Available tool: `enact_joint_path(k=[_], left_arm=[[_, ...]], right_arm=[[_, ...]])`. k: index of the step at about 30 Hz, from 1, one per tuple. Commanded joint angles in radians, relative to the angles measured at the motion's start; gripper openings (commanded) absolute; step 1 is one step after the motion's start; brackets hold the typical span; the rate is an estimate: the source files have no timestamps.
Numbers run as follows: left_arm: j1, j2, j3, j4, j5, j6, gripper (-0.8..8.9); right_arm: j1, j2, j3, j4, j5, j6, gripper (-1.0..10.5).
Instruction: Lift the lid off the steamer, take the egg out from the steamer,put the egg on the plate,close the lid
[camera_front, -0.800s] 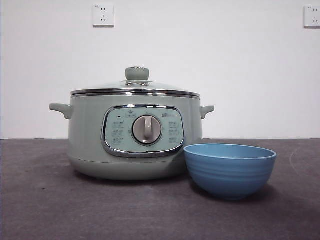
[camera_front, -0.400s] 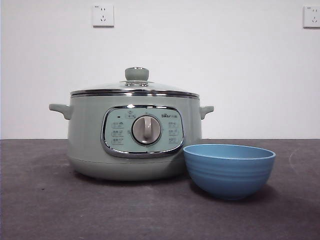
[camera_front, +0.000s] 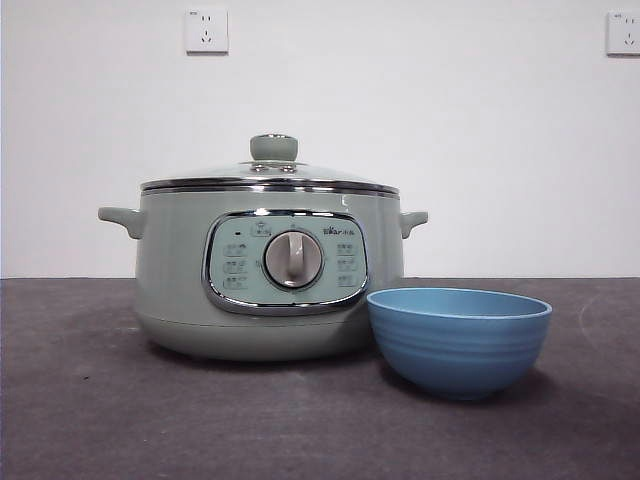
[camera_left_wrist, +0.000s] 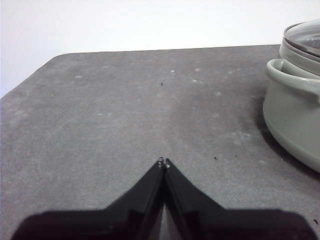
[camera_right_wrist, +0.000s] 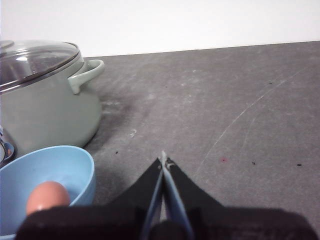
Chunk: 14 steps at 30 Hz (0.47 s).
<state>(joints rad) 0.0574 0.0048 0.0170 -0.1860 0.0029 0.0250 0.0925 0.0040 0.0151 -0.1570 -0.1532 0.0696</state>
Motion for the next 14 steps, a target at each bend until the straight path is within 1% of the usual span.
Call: enact_joint_path(k=[1, 14], left_arm=[[0.003, -0.001, -0.014, 0.004, 0.000, -0.006, -0.03], [0.003, -0.001, -0.014, 0.004, 0.000, -0.006, -0.03]], right_arm=[[0.003, -0.003, -0.010, -0.011, 0.002, 0.027, 0.0], [0.002, -0.002, -0.010, -0.010, 0.003, 0.027, 0.0]])
